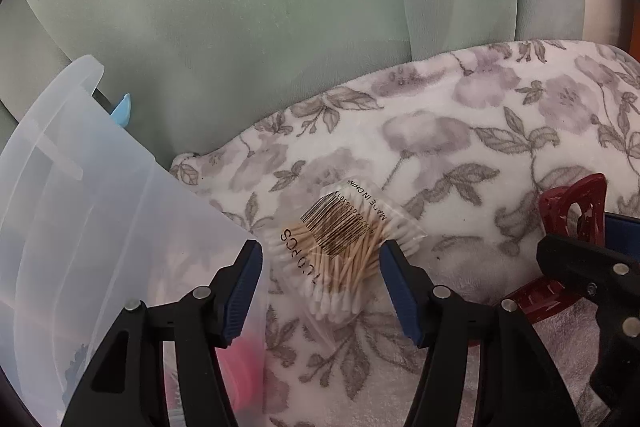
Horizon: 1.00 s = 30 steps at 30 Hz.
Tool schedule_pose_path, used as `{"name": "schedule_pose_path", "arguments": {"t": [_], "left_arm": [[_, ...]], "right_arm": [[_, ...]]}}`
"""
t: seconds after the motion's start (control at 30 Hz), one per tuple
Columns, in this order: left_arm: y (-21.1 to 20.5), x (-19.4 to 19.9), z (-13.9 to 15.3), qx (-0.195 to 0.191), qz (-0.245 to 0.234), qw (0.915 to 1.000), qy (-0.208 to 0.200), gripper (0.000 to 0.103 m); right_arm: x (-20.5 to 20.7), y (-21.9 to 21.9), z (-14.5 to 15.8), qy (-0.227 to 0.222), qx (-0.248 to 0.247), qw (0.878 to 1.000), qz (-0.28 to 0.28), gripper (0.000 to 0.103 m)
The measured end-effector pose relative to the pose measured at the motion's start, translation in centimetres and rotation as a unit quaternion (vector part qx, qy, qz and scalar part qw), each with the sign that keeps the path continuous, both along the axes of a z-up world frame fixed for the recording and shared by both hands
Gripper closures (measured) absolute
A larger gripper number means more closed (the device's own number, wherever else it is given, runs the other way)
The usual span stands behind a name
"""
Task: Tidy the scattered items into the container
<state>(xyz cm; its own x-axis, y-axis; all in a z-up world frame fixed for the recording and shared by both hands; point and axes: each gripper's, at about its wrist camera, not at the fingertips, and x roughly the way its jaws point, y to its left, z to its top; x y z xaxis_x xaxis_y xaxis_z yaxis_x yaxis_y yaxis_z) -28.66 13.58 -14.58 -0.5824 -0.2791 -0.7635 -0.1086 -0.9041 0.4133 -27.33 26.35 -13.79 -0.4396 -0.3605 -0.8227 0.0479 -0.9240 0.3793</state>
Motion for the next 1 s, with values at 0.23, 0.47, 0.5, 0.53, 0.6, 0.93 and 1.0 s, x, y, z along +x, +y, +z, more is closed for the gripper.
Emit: {"name": "schedule_pose_path", "arguments": {"t": [0.23, 0.47, 0.5, 0.53, 0.6, 0.93, 1.0], "left_arm": [[-0.1, 0.4, -0.4, 0.012, 0.018, 0.9997, -0.009, 0.067], [-0.3, 0.5, -0.1, 0.012, 0.037, 0.9992, 0.009, 0.08], [-0.3, 0.5, 0.0, 0.014, 0.038, 0.9991, 0.012, 0.082], [-0.3, 0.5, 0.1, 0.016, 0.039, 0.999, 0.015, 0.086], [-0.2, 0.6, 0.3, 0.02, 0.036, 0.999, 0.018, 0.091], [0.2, 2.2, 2.3, 0.056, 0.02, 0.9979, 0.024, 0.092], [0.4, 2.9, 2.8, 0.066, 0.018, 0.9974, 0.025, 0.1]], "right_arm": [[1.9, 2.5, 0.7, 0.001, -0.014, 1.0, -0.022, 0.065], [3.9, 3.7, 1.5, 0.001, -0.013, 0.999, -0.034, 0.065], [4.2, 3.8, 1.6, 0.001, -0.013, 0.999, -0.034, 0.065], [4.4, 3.8, 1.6, 0.002, -0.013, 0.999, -0.035, 0.065], [5.0, 4.0, 1.6, 0.001, -0.014, 0.999, -0.036, 0.065], [6.5, 4.4, 2.5, 0.006, -0.016, 0.999, -0.041, 0.065], [6.9, 4.5, 2.7, 0.007, -0.018, 0.999, -0.044, 0.065]]}}
